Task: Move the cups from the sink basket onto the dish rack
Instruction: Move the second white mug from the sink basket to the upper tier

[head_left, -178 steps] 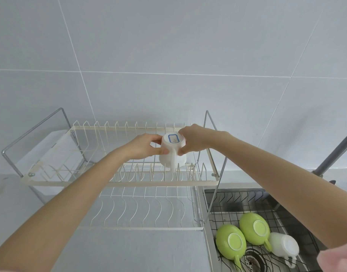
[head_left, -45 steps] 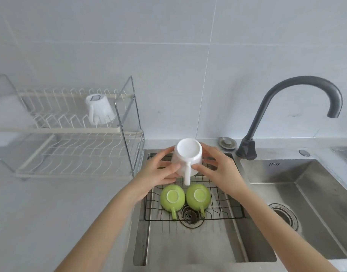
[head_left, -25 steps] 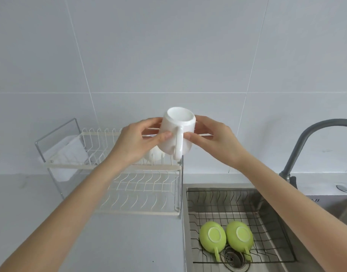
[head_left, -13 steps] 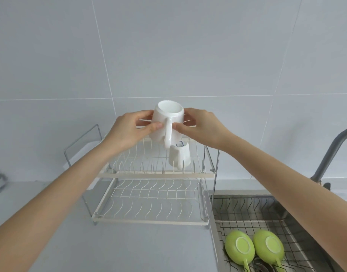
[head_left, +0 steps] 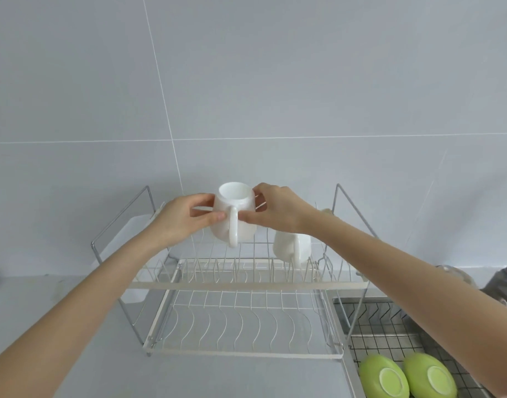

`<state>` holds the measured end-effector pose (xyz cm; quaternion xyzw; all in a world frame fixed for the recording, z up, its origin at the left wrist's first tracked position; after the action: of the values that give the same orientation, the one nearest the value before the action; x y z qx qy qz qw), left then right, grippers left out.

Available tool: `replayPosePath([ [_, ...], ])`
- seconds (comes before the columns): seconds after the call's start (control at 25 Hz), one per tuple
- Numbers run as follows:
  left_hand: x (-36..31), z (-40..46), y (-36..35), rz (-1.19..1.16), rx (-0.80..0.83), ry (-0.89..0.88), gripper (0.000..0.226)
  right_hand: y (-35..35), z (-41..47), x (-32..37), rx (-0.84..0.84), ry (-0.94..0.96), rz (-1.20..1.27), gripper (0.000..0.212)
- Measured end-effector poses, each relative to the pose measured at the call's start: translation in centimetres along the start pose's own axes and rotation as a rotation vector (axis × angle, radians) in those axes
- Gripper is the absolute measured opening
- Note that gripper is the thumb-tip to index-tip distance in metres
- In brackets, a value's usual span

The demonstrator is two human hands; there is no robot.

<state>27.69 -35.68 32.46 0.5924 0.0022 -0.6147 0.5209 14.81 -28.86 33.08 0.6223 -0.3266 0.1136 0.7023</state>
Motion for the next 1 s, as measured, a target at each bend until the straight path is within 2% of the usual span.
replayPosePath([
  [0.32,6.2,1.0,-2.1,-0.025,0.129,0.146,0.041,-5.5,3.9,-2.3,0.145,-0.092,-0.113,0.052],
  [0.68,8.4,1.3,-3.0,0.097,0.191,0.206,0.044,-7.8,5.0,-3.3,0.230,-0.149,-0.147,0.057],
  [1.0,8.6,1.4,-3.1,0.032,0.185,0.236,0.042,-7.8,4.7,-3.5,0.236,-0.191,-0.058,0.054],
])
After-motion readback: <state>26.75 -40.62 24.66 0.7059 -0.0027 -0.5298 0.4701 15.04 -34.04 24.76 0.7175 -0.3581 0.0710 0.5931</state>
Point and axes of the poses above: each hand's wrist, its own z-axis towards the middle knuckle, its own y-axis out of the back of the hand, x = y × z, the point moved 8 cm from there along z, towards the middle knuckle, and after that the axes turned 8 degrees about -y, right-handed, at the moved point
